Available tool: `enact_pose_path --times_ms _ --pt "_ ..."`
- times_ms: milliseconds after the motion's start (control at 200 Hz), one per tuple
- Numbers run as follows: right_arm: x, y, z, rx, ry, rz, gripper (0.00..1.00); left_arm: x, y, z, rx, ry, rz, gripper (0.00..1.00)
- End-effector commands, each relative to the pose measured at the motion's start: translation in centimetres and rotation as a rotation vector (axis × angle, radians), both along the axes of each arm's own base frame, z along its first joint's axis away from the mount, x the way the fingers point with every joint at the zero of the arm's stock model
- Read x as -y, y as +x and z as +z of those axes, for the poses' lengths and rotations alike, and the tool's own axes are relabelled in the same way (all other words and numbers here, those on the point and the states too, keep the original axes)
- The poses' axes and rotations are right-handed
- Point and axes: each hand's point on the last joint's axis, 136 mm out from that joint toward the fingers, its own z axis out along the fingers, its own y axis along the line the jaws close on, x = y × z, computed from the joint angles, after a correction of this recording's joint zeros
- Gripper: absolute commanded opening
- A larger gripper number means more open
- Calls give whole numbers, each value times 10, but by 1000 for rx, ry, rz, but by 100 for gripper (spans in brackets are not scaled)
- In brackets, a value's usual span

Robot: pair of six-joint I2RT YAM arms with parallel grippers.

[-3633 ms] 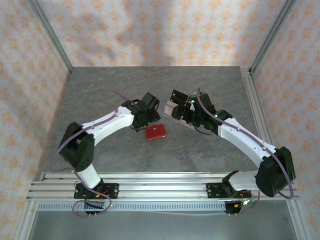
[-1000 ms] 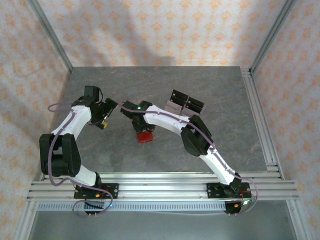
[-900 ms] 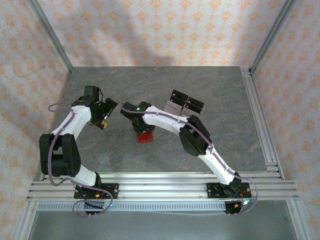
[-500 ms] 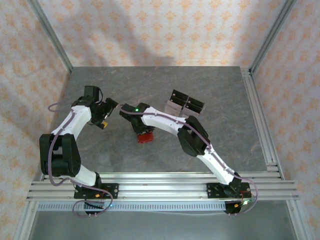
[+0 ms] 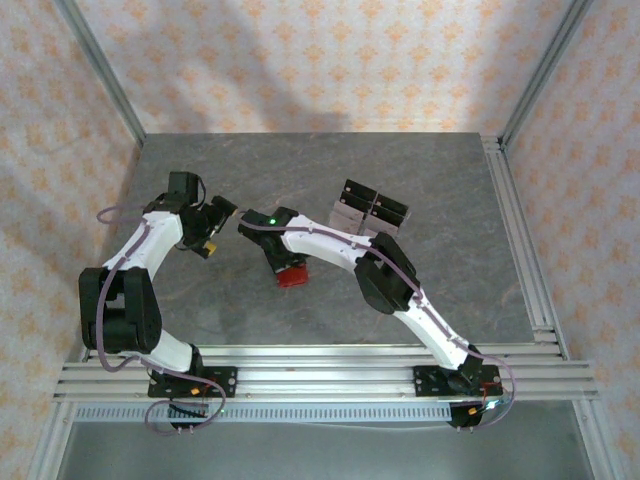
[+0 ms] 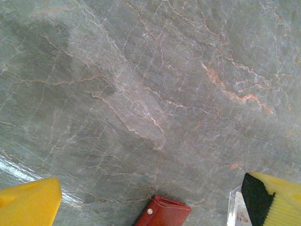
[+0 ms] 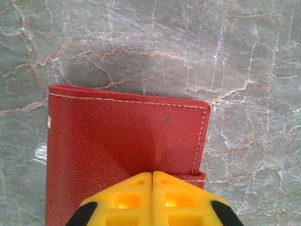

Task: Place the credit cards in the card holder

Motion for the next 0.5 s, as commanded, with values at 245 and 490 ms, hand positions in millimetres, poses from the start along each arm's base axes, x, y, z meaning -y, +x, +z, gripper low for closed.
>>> enact_pose_path --times_ms 245,490 --pt "16 8 55 85 79 -32 0 12 -4 -3 20 -29 -79 100" --pt "32 15 81 124 165 -80 0 55 1 -8 78 -77 -211 91"
